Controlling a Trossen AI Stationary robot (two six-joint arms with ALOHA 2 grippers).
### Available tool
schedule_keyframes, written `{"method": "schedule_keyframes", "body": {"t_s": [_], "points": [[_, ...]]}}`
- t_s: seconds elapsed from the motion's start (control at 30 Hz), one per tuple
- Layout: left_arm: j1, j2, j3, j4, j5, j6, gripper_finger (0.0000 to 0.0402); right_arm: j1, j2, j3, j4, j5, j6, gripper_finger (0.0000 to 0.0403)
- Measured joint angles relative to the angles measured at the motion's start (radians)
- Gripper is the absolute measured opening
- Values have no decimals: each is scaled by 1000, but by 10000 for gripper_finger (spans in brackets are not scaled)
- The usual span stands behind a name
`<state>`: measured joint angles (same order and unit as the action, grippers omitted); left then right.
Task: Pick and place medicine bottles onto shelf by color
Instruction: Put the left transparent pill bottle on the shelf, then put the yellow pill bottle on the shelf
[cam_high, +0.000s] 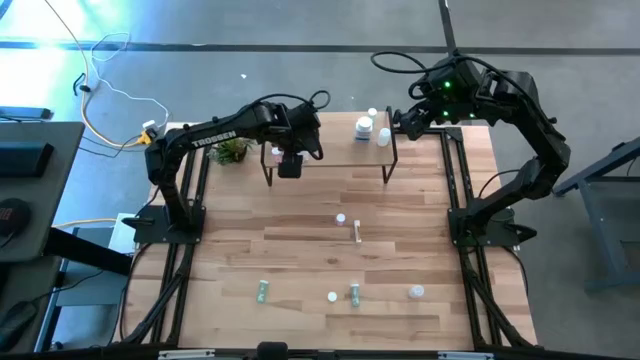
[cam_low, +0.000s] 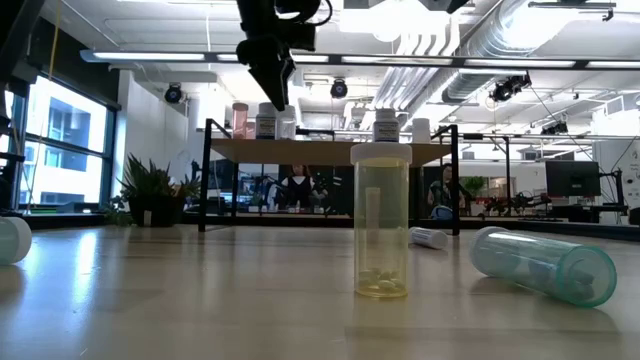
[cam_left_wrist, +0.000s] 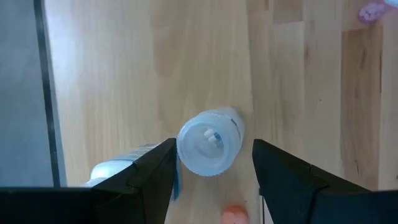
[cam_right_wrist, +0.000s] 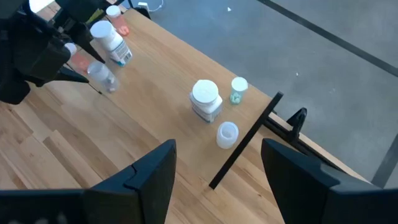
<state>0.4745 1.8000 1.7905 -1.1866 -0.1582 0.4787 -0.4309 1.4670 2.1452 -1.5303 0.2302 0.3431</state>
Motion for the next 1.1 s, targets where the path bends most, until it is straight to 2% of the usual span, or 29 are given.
{"method": "schedule_keyframes", "body": {"t_s": [0.17, 0.4, 0.63, 1.1], "points": [[-19, 0, 0, 1, -16, 23, 202, 0, 0, 0, 0, -2, -1, 227], [-18, 0, 0, 4, -97, 23, 202, 0, 0, 0, -12, -2, -2, 227], [-24, -8, 0, 7, -110, 23, 202, 4, 0, 0, -24, -3, 6, 227], [-80, -109, 0, 19, -117, -13, 202, 167, 0, 0, -41, -2, 93, 227]]}}
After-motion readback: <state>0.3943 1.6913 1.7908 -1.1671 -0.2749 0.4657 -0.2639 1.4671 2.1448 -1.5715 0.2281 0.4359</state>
